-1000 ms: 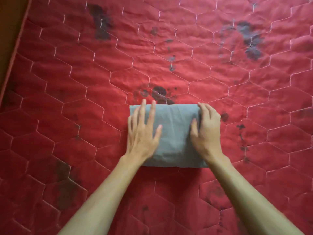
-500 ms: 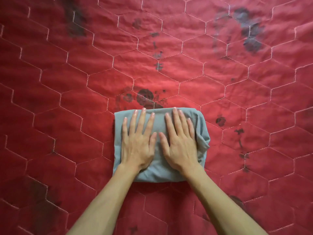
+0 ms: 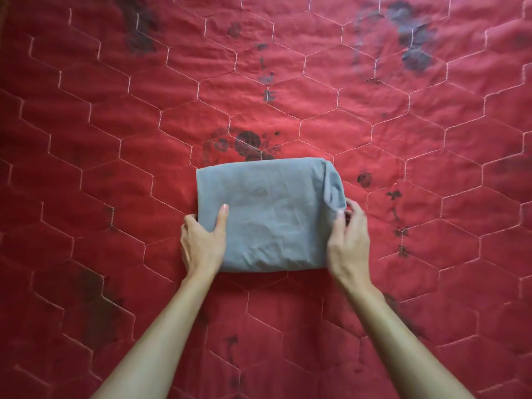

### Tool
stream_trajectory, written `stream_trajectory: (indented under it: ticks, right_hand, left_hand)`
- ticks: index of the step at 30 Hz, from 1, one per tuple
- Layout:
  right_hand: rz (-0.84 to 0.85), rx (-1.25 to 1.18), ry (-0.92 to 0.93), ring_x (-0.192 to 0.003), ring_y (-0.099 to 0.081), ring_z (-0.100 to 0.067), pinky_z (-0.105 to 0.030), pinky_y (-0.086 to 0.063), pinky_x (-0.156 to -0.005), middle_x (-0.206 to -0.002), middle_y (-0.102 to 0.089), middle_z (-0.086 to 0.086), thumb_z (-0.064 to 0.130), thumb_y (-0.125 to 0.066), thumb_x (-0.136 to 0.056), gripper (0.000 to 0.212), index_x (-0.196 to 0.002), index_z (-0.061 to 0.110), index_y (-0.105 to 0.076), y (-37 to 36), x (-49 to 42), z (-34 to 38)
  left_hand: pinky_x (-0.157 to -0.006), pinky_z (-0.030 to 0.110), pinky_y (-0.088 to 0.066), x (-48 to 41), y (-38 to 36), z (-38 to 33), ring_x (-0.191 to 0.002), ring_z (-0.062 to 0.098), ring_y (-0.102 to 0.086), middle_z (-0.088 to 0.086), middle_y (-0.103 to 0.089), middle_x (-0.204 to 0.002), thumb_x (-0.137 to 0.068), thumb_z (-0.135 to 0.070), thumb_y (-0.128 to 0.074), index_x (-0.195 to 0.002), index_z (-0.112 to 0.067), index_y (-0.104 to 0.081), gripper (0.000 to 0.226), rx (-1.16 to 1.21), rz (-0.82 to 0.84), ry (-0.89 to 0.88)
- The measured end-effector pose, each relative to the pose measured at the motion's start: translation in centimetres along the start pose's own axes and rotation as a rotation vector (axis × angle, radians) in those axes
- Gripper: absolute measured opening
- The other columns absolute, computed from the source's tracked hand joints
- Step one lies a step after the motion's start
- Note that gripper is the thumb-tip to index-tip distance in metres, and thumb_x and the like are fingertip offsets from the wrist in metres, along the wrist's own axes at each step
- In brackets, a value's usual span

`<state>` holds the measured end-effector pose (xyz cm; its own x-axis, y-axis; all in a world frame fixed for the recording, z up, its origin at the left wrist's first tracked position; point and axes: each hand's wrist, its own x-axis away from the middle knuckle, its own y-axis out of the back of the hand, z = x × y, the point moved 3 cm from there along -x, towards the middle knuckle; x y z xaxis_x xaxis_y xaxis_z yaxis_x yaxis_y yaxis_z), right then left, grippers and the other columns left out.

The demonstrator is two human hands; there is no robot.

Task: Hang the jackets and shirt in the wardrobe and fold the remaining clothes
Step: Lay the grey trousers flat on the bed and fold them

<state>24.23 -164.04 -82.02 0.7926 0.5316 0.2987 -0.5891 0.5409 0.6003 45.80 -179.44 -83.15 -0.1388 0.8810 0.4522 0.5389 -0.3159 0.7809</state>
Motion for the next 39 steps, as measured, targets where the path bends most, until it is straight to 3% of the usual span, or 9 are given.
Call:
stream_trajectory:
  ticks: [3,9,14,19,23,28,31,34,39]
  right_hand:
    - [0.122,0.009,-0.065,-0.116,-0.052,-0.030,-0.037,-0.037,-0.094,-0.120,-0.059,-0.010,0.046,-0.027,-0.100,0.048,-0.125,0.012,-0.050,-1.8,0.6,0.9]
    - [0.217,-0.183,-0.430,-0.142,-0.038,-0.023,-0.033,-0.026,-0.116,-0.151,-0.045,-0.005,0.072,-0.019,-0.095,0.081,-0.147,0.015,-0.045,-0.2,-0.3,0.6]
    - [0.158,-0.141,-0.536,-0.101,-0.054,-0.025,-0.032,-0.037,-0.085,-0.121,-0.064,-0.014,0.033,-0.042,-0.102,0.028,-0.106,0.012,-0.061,2.3,2.7,1.3]
    - [0.130,-0.251,-0.391,-0.113,-0.054,-0.014,-0.030,-0.038,-0.096,-0.131,-0.060,0.000,0.015,-0.050,-0.093,0.043,-0.135,0.023,-0.054,6.6,5.9,5.5]
    - [0.173,-0.169,-0.203,-0.114,-0.057,-0.021,-0.042,-0.043,-0.104,-0.125,-0.060,0.001,0.011,-0.044,-0.084,0.068,-0.147,0.037,-0.040,10.3,8.7,11.4]
    - [0.073,-0.043,0.252,-0.127,-0.044,-0.028,-0.031,-0.032,-0.112,-0.131,-0.048,-0.019,-0.003,-0.052,-0.086,0.048,-0.131,0.010,-0.060,14.7,13.3,23.0]
    - [0.154,-0.115,0.356,-0.125,-0.047,-0.025,-0.022,-0.030,-0.103,-0.129,-0.054,-0.018,0.010,-0.045,-0.101,0.029,-0.123,0.009,-0.063,17.4,17.8,28.9]
    - [0.392,-0.355,0.247,-0.126,-0.052,-0.020,-0.030,-0.035,-0.103,-0.134,-0.059,-0.006,0.049,-0.031,-0.105,0.050,-0.129,0.019,-0.062,20.7,22.6,34.9]
    - [0.703,-0.569,0.233,-0.109,-0.065,-0.013,-0.039,-0.040,-0.110,-0.111,-0.072,0.011,0.093,-0.044,-0.062,0.071,-0.110,0.045,-0.066,26.8,31.1,43.1]
  left_hand:
    - [-0.098,0.043,-0.049,-0.2,0.6,0.3,-0.111,0.033,-0.063,0.013,-0.069,-0.118,-0.071,-0.077,-0.065,-0.114,-0.006,-0.065,0.082,0.101,0.125,0.119]
    - [-0.086,0.041,-0.060,1.3,1.5,1.3,-0.084,0.019,-0.075,0.002,-0.078,-0.092,-0.052,-0.062,-0.088,-0.101,-0.006,-0.073,0.076,0.424,0.472,0.305]
    - [-0.089,0.046,-0.059,5.2,4.5,0.8,-0.089,0.024,-0.075,0.006,-0.078,-0.097,-0.060,-0.043,-0.092,-0.104,-0.006,-0.074,0.061,0.554,0.550,0.263]
    - [-0.074,0.035,-0.062,10.8,10.4,-0.9,-0.084,0.024,-0.075,0.014,-0.076,-0.101,-0.081,-0.013,-0.075,-0.105,-0.003,-0.074,0.026,0.719,0.784,0.229]
    - [-0.071,0.033,-0.061,14.7,18.0,-3.0,-0.086,0.025,-0.074,0.016,-0.075,-0.106,-0.076,-0.015,-0.077,-0.110,-0.003,-0.073,0.036,0.759,0.809,0.081]
    - [-0.092,0.045,-0.056,20.3,30.0,-5.8,-0.112,0.040,-0.065,0.020,-0.070,-0.118,-0.074,-0.010,-0.082,-0.119,0.003,-0.066,0.050,0.827,0.611,-0.203]
    - [-0.090,0.042,-0.057,25.5,37.5,-7.1,-0.109,0.038,-0.067,0.020,-0.070,-0.118,-0.081,-0.010,-0.075,-0.120,0.002,-0.066,0.042,0.874,0.512,-0.313]
    - [-0.079,0.036,-0.060,30.9,45.1,-8.3,-0.100,0.030,-0.071,0.015,-0.073,-0.112,-0.081,-0.015,-0.074,-0.117,-0.004,-0.069,0.038,0.920,0.427,-0.407]
    - [-0.093,0.047,-0.055,39.2,56.1,-8.8,-0.105,0.036,-0.070,0.017,-0.072,-0.116,-0.078,-0.026,-0.081,-0.120,-0.008,-0.069,0.047,0.944,0.291,-0.515]
